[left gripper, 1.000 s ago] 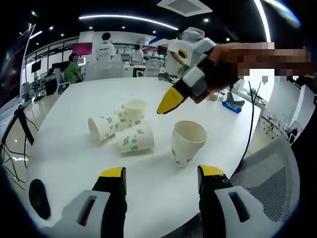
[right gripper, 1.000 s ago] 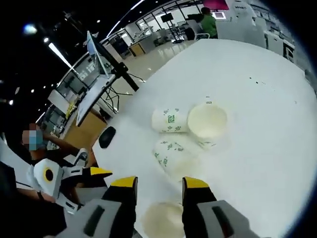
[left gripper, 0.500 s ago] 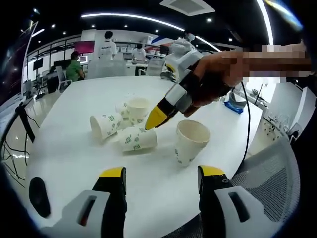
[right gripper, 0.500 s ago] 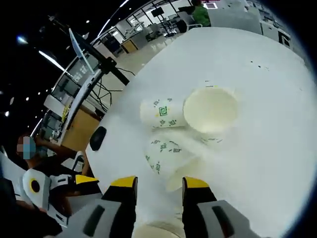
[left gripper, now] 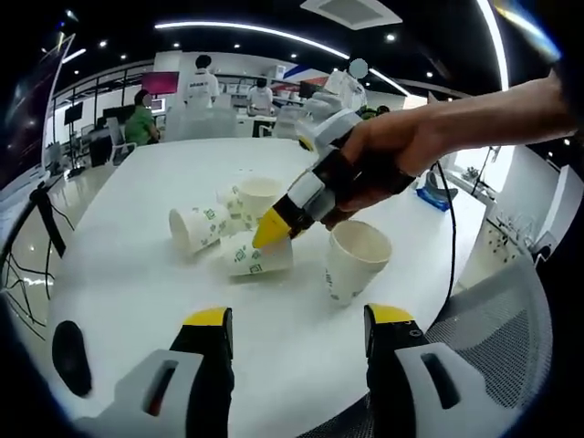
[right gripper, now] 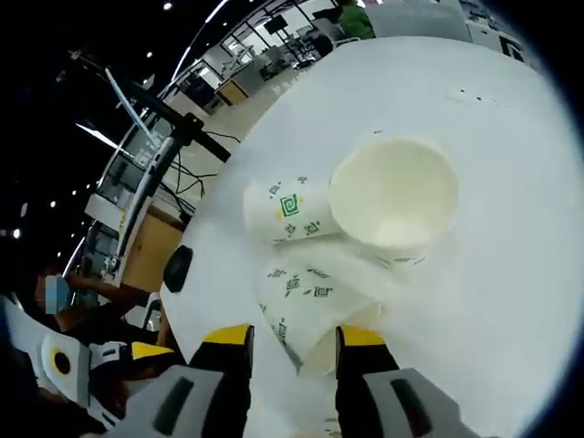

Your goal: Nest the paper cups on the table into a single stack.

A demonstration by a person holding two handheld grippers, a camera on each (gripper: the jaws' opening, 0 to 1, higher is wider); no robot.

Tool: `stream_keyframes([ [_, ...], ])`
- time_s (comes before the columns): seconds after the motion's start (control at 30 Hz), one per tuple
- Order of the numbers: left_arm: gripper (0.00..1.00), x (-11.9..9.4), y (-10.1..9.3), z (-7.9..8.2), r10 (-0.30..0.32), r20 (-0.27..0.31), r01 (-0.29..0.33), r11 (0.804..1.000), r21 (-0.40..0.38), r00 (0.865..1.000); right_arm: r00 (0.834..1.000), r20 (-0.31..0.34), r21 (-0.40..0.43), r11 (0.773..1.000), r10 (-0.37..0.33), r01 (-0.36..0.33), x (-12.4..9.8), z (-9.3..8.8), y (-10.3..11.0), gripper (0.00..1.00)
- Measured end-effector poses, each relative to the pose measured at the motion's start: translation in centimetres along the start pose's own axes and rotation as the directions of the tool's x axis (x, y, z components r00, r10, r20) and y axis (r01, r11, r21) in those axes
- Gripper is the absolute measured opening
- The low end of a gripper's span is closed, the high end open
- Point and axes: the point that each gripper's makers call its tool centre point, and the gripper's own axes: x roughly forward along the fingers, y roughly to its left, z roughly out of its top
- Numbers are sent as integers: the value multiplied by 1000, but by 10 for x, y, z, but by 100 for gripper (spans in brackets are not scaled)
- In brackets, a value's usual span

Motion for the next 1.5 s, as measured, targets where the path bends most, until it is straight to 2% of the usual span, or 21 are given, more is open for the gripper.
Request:
stream_keyframes([
  [0.23, 57, 0, 2, 0, 5, 1, -5, 1000, -10, 1000, 1000, 14, 28, 999, 21, -21, 9, 3, 1, 32],
  [0.67, 57, 1, 3, -1, 7, 0, -7, 1000, -17, 1000, 998, 33, 40, 997, 58, -60, 20, 9, 5, 24],
  [0.83, 57, 2, 3, -1, 6, -2, -6, 1000, -18, 1000, 996, 47, 36, 996, 81, -83, 22, 12, 10, 6],
  [0.93, 57, 2, 3, -1, 5, -2, -5, 1000, -18, 1000, 995, 46, 43, 995, 93, -95, 23, 11, 13, 3],
  [1.17, 56, 3, 3, -2, 4, -2, -4, 1000, -16, 1000, 995, 35, 20, 995, 97, -98, 21, 12, 17, 0],
  [1.27, 56, 3, 3, -2, 3, -1, -3, 1000, -15, 1000, 996, 31, -9, 996, 88, -88, 19, 17, 18, 0],
  [1.5, 56, 3, 3, -1, 4, 2, -4, 1000, -12, 1000, 997, 2, -74, 994, 78, -77, 10, 17, 27, 0],
])
